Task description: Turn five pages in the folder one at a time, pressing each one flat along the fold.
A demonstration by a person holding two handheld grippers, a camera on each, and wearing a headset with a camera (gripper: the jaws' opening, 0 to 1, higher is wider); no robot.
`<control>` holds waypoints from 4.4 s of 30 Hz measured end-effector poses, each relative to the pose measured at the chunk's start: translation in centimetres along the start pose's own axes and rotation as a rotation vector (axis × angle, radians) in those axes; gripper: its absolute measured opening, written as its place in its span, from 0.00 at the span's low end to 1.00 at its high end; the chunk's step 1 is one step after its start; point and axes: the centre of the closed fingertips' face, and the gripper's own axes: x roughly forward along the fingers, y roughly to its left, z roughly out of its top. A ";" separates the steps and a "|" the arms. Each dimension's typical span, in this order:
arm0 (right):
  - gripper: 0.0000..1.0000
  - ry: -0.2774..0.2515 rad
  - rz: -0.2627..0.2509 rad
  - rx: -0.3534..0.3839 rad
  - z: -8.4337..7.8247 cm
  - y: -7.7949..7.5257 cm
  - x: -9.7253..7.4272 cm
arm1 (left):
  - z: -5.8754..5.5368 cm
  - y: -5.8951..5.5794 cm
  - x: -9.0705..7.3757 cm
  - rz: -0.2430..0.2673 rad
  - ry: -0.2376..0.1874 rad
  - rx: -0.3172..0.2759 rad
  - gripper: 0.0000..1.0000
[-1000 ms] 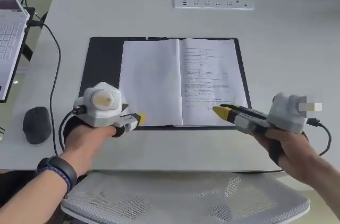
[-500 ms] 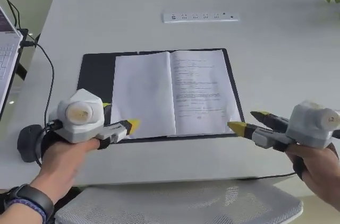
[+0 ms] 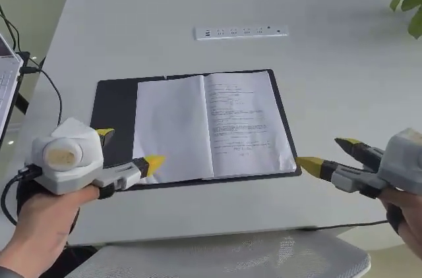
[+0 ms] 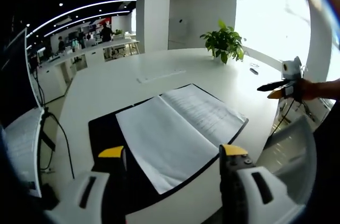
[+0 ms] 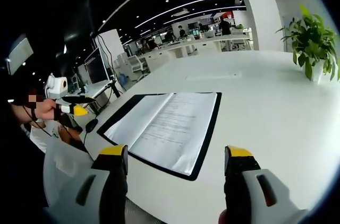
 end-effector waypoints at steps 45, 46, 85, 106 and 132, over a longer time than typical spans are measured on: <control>0.72 -0.013 -0.055 0.073 -2.0 -1.1 -1.9 | 3.8 -9.2 7.0 -0.254 0.012 0.134 0.67; 0.72 -0.015 -0.056 0.078 -2.1 -1.2 -2.0 | 3.5 -10.0 7.5 -0.280 0.030 0.155 0.66; 0.70 -0.040 -0.072 0.144 -2.9 -2.4 -2.6 | -1.7 -22.3 21.5 -0.304 0.155 0.168 0.44; 0.68 -0.030 -0.045 0.171 -3.5 -2.5 -2.9 | -3.4 -22.7 22.6 -0.156 0.103 0.225 0.28; 0.65 -0.009 0.026 0.124 -2.3 -3.0 -0.3 | -2.9 -22.7 23.0 -0.089 0.034 0.297 0.01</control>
